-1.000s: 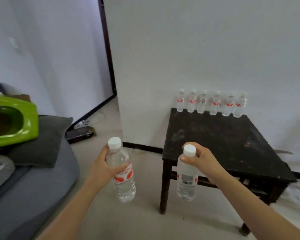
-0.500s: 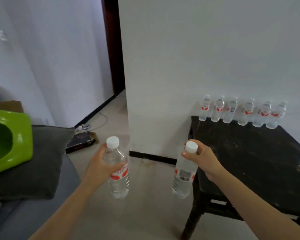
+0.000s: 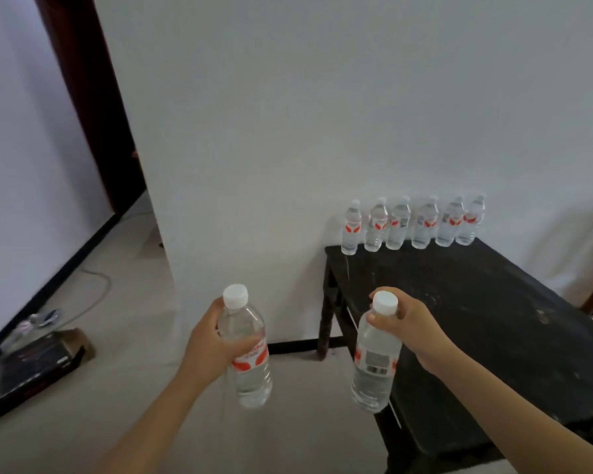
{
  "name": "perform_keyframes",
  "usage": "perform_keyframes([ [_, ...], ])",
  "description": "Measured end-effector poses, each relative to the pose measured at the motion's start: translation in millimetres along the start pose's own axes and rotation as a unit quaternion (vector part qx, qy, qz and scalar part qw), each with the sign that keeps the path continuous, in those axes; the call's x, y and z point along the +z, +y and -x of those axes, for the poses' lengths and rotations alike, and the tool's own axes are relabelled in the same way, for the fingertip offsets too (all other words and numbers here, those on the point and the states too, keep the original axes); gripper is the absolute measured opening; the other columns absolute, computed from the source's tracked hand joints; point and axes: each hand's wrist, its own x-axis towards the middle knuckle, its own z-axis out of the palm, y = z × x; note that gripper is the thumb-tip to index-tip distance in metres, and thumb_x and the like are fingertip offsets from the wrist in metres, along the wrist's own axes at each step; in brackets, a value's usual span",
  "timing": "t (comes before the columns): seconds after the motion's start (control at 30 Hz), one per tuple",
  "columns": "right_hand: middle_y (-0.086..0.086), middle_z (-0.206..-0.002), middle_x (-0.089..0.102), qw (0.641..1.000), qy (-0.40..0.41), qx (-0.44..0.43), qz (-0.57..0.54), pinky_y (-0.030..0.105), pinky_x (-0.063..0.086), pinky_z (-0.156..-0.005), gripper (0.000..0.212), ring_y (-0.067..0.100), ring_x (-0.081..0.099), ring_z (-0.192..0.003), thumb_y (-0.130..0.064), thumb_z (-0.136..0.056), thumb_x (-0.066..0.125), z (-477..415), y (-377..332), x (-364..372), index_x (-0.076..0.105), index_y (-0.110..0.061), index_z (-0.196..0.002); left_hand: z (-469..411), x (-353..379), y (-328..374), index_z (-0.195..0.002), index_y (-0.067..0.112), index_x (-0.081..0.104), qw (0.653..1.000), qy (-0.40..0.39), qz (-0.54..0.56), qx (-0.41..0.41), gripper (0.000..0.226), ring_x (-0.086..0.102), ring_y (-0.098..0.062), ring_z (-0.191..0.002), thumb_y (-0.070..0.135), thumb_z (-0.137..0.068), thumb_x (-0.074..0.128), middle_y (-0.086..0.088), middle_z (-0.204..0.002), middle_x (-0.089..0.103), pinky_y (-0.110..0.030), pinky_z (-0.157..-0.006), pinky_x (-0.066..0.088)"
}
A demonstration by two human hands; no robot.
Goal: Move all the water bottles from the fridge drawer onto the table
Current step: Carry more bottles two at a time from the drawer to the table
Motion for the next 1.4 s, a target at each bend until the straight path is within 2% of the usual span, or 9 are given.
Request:
perform_keyframes([
  [0.27, 0.003, -0.107, 0.06, 0.997, 0.054, 0.04, -0.043, 0.037, 0.045, -0.085, 0.029, 0.021, 0.055, -0.105, -0.007, -0.081, 0.065, -131, 9, -17, 0.055, -0.03, -0.096, -147, 21, 12, -0.096, 0.043, 0.053, 0.999, -0.047, -0.006, 0.026, 0.066, 0.067, -0.005, -0.082, 0.049, -0.034, 0.077, 0.009, -0.09, 0.069, -0.019, -0.065, 0.051],
  [0.57, -0.001, -0.101, 0.059, 0.984, 0.155, 0.073, -0.059, 0.039, 0.049, -0.086, 0.03, 0.019, 0.057, -0.102, -0.004, -0.08, 0.066, -238, 33, -31, 0.056, -0.029, -0.094, -299, 82, -9, -0.098, 0.04, 0.05, 0.99, -0.134, -0.001, 0.031, 0.068, 0.063, -0.008, -0.088, 0.05, -0.036, 0.074, 0.01, -0.096, 0.064, -0.024, -0.071, 0.05],
  [0.7, 0.0, -0.099, 0.061, 0.976, 0.189, 0.102, -0.041, 0.042, 0.052, -0.086, 0.03, 0.02, 0.06, -0.098, -0.005, -0.079, 0.067, -268, 43, -42, 0.057, -0.028, -0.095, -364, 125, -28, -0.109, 0.034, 0.049, 0.978, -0.206, -0.002, 0.038, 0.079, 0.063, -0.019, -0.096, 0.053, -0.036, 0.072, 0.005, -0.103, 0.064, -0.04, -0.083, 0.053],
  [0.77, 0.0, -0.097, 0.062, 0.964, 0.234, 0.117, -0.046, 0.039, 0.053, -0.081, 0.03, 0.019, 0.061, -0.096, -0.004, -0.079, 0.067, -283, 44, -48, 0.057, -0.027, -0.095, -399, 148, -33, -0.106, 0.036, 0.047, 0.97, -0.239, -0.01, 0.049, 0.077, 0.061, -0.022, -0.099, 0.056, -0.036, 0.07, 0.002, -0.108, 0.062, -0.046, -0.088, 0.051],
  [0.87, 0.001, -0.096, 0.061, 0.942, 0.308, 0.118, -0.06, 0.031, 0.051, -0.073, 0.029, 0.016, 0.061, -0.092, -0.002, -0.079, 0.065, -299, 38, -57, 0.057, -0.025, -0.094, -441, 184, -34, -0.095, 0.043, 0.045, 0.959, -0.277, -0.029, 0.06, 0.066, 0.059, -0.02, -0.099, 0.058, -0.035, 0.067, 0.002, -0.107, 0.06, -0.043, -0.089, 0.05],
  [1.07, 0.0, -0.102, 0.059, 0.897, 0.412, 0.141, -0.073, 0.036, 0.049, -0.082, 0.031, 0.02, 0.057, -0.1, -0.003, -0.081, 0.064, -310, 52, -75, 0.055, -0.029, -0.093, -481, 254, -45, -0.111, 0.027, 0.05, 0.94, -0.321, -0.074, 0.093, 0.065, 0.058, -0.018, -0.094, 0.03, -0.057, 0.085, 0.002, -0.106, 0.058, -0.03, -0.077, 0.044],
  [1.2, 0.0, -0.103, 0.059, 0.913, 0.372, 0.162, -0.028, 0.035, 0.047, -0.083, 0.032, 0.02, 0.056, -0.101, -0.002, -0.079, 0.066, -320, 73, -92, 0.056, -0.03, -0.091, -483, 287, -46, -0.099, 0.024, 0.052, 0.958, -0.269, -0.057, 0.085, 0.054, 0.058, -0.016, -0.083, 0.021, -0.057, 0.086, 0.006, -0.091, 0.057, -0.028, -0.07, 0.043],
  [1.33, 0.001, -0.102, 0.06, 0.936, 0.304, 0.171, -0.041, 0.039, 0.051, -0.086, 0.031, 0.021, 0.057, -0.101, -0.001, -0.078, 0.067, -337, 95, -119, 0.057, -0.027, -0.092, -475, 310, -60, -0.093, 0.022, 0.057, 0.972, -0.225, -0.044, 0.044, 0.048, 0.064, -0.014, -0.081, 0.022, -0.055, 0.086, 0.004, -0.09, 0.066, -0.037, -0.075, 0.054],
  [1.4, -0.003, -0.1, 0.06, 0.948, 0.27, 0.163, -0.046, 0.033, 0.052, -0.08, 0.032, 0.017, 0.058, -0.099, -0.001, -0.078, 0.067, -352, 104, -132, 0.058, -0.027, -0.093, -466, 320, -56, -0.084, 0.024, 0.059, 0.978, -0.204, -0.022, 0.032, 0.04, 0.065, -0.003, -0.075, 0.009, -0.057, 0.085, 0.011, -0.079, 0.067, -0.026, -0.072, 0.055],
])
